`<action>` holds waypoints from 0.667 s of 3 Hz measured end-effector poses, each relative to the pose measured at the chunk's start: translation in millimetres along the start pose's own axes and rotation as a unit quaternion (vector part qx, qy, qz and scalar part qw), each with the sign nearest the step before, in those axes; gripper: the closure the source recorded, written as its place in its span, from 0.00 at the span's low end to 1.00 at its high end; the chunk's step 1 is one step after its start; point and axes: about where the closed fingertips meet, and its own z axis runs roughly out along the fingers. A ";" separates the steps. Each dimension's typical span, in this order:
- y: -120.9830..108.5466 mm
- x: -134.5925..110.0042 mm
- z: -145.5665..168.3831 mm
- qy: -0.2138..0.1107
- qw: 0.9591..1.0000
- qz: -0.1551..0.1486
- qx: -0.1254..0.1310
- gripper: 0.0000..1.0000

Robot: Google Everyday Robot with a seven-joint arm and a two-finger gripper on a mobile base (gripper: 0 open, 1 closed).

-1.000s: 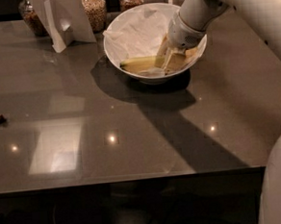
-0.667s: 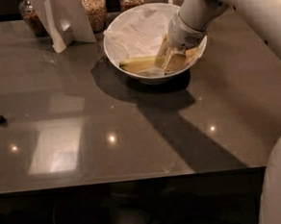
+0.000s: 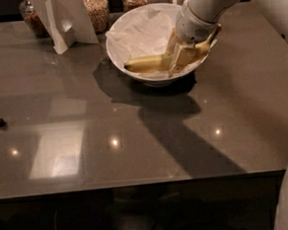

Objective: Pick banana from white bowl

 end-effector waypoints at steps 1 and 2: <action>-0.2 -5.2 -20.7 0.001 1.000 -0.013 0.012 1.00; 5.5 -14.0 -45.7 -0.004 0.999 -0.030 0.022 1.00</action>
Offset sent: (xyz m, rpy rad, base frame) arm -0.0387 -0.0112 0.0771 0.0008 -0.1069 0.0666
